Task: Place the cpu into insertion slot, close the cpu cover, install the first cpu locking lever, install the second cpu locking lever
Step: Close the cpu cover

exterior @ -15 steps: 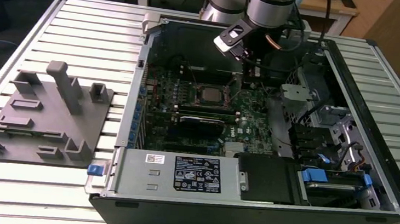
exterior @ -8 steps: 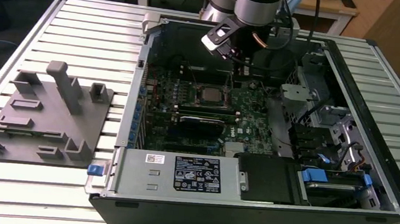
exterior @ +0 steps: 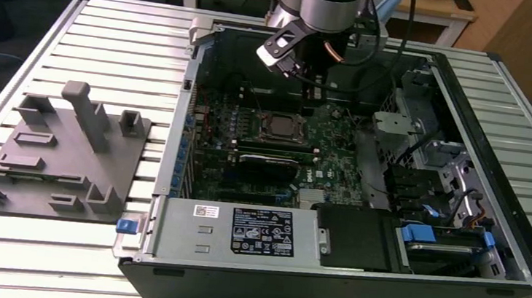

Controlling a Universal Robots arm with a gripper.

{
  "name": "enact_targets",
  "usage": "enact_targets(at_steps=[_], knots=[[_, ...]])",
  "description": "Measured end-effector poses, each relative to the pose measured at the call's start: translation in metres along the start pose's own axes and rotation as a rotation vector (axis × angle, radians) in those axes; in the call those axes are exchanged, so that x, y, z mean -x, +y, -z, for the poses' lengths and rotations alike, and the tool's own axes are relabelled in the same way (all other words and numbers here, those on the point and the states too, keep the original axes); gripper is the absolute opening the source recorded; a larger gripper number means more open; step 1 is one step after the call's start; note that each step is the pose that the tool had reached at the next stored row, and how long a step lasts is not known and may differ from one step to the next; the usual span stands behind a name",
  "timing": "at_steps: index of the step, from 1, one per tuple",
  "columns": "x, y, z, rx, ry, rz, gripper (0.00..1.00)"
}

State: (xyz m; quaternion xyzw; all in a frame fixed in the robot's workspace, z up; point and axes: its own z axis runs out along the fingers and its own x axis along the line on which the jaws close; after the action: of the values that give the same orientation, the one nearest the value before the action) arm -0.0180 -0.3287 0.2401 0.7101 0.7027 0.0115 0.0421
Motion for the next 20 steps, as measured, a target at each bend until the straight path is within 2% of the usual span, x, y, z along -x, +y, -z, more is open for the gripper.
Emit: enact_targets(at_steps=[5,7,10,16,20], knots=[[0.0001,-0.0002,0.0,-0.0016,0.0,0.0,0.1],[0.0001,-0.0002,-0.0003,-0.0174,-0.0003,0.001,0.1],[0.0,-0.0002,-0.0005,-0.0336,-0.0005,0.001,0.1],[0.0,-0.0006,-0.0007,-0.0364,-0.0004,0.002,0.1],[-0.0001,-0.0046,-0.0033,-0.0365,-0.0004,0.002,0.1]])
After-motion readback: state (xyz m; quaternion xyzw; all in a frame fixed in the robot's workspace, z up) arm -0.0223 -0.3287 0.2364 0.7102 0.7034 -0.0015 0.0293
